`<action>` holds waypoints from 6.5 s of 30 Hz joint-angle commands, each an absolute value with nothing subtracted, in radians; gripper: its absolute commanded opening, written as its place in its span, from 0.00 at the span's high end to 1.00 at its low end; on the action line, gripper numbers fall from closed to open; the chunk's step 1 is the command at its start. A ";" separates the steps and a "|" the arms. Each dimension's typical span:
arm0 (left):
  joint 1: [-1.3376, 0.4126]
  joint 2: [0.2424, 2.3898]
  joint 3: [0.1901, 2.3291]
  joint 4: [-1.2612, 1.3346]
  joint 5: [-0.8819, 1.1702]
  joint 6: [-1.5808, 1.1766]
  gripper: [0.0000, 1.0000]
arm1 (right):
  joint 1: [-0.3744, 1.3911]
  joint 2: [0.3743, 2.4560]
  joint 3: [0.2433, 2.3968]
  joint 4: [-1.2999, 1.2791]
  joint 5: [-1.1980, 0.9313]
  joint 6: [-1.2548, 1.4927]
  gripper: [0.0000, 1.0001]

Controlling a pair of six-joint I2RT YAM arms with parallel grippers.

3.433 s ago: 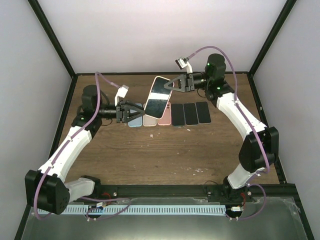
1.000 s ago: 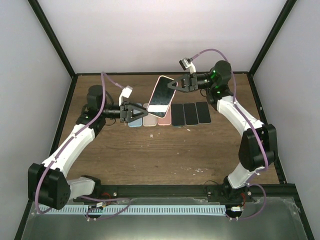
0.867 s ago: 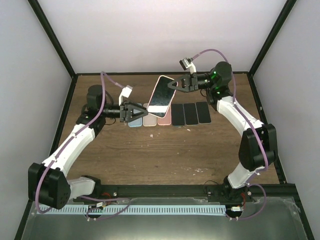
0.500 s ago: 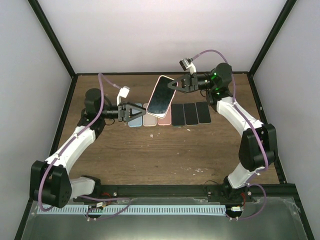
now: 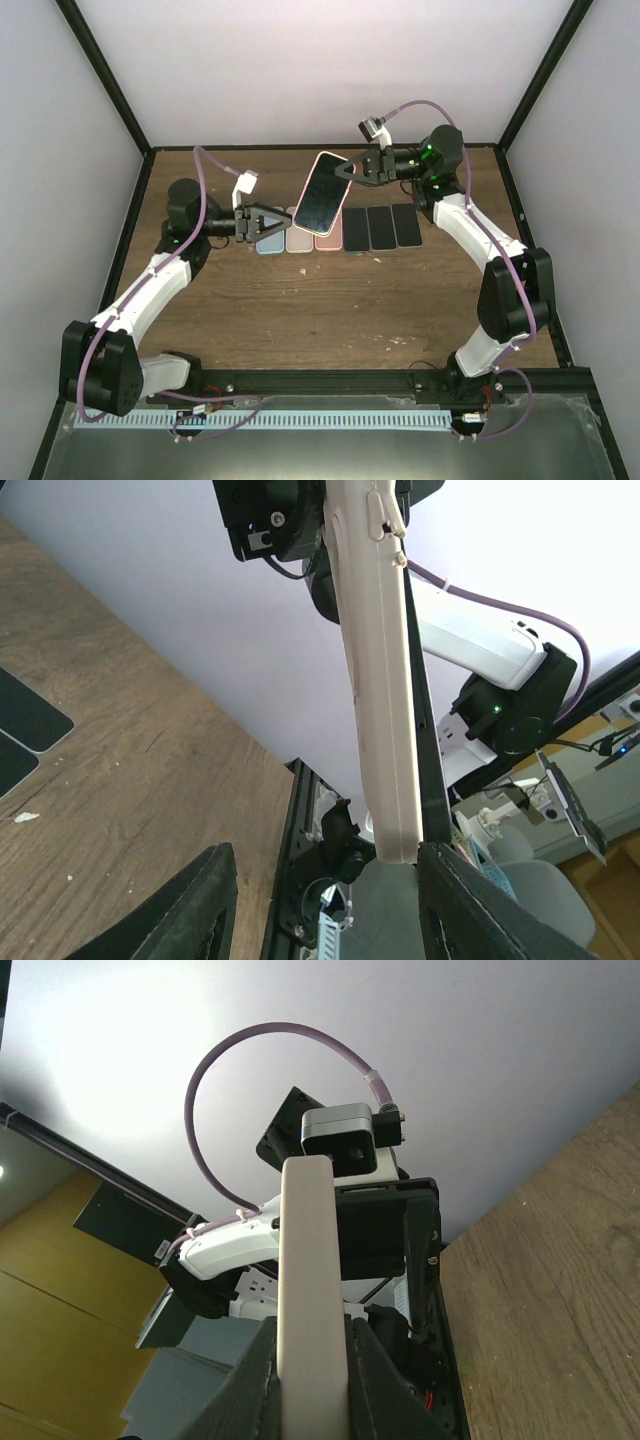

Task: Take the phone out of the phone case
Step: Remove the phone case from the phone, then place the phone case at the center of the board.

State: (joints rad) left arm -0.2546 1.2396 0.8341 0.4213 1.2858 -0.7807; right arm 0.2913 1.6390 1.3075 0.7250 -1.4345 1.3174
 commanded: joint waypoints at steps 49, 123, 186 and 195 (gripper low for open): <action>-0.330 1.369 0.912 0.419 1.286 -0.736 0.67 | 0.517 1.608 1.273 0.115 -1.468 0.678 0.99; -0.096 1.490 0.818 0.542 1.301 -1.172 1.00 | 0.964 1.556 1.452 -0.419 0.077 -0.639 0.27; -0.073 1.502 0.887 0.092 1.187 -0.715 1.00 | 1.120 1.561 1.621 -0.278 0.430 -0.756 0.99; -0.043 1.510 0.981 -0.227 1.147 -0.401 1.00 | 1.058 1.538 1.640 -0.376 0.354 -0.652 0.99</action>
